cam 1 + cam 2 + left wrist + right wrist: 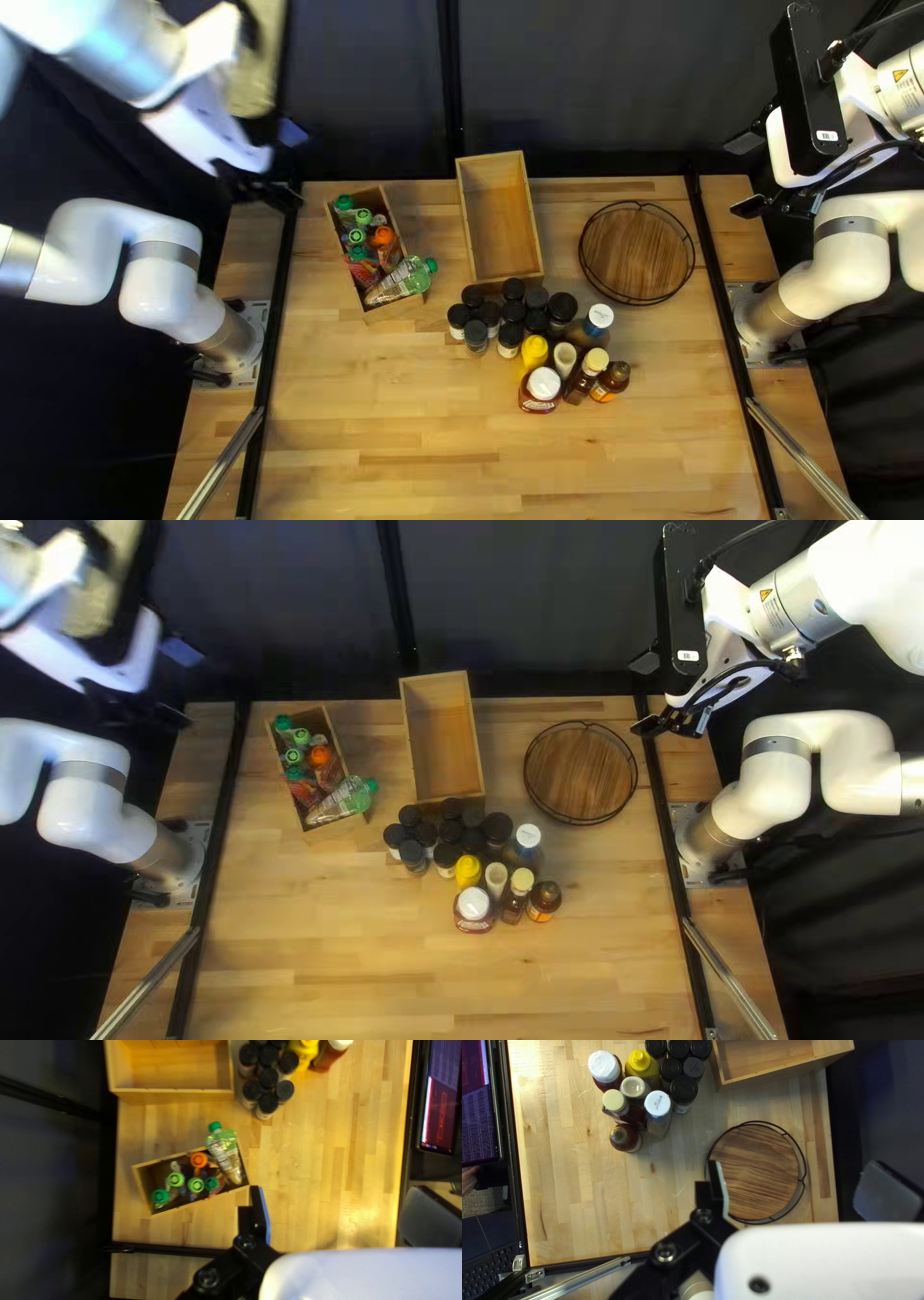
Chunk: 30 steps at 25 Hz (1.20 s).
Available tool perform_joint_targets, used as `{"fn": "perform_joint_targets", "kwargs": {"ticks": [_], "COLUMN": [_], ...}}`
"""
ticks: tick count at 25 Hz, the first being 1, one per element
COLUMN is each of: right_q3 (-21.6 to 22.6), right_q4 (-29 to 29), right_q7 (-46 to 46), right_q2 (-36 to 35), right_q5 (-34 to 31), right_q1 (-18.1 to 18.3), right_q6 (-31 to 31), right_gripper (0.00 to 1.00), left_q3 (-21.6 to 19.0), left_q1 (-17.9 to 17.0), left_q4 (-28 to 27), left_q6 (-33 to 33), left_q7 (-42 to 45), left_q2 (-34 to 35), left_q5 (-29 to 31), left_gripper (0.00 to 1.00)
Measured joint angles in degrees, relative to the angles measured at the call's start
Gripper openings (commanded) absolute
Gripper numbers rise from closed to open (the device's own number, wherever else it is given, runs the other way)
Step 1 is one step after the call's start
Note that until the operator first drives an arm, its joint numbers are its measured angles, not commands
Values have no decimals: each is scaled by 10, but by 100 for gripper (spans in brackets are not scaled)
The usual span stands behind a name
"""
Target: Separate condiments, baby food and spices and place it in 3 different racks/containers
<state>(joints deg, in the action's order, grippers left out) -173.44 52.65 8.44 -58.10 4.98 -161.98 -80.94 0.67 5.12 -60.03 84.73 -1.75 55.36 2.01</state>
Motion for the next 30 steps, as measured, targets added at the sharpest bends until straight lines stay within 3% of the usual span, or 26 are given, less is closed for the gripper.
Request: {"fn": "perform_joint_targets", "kwargs": {"ticks": [8,30], "right_q3": [0,0], "right_q4": [0,0], "right_q7": [0,0], "right_q2": [0,0], "right_q5": [0,0], "right_q1": [0,0], "right_q6": [0,0], "right_gripper": [100,100], "left_q3": [11,12], "left_q1": [7,7], "left_q4": [72,74], "left_q6": [-38,-39], "left_q7": [-11,-12], "left_q2": [52,53], "left_q5": [19,20], "left_gripper": [100,100]}}
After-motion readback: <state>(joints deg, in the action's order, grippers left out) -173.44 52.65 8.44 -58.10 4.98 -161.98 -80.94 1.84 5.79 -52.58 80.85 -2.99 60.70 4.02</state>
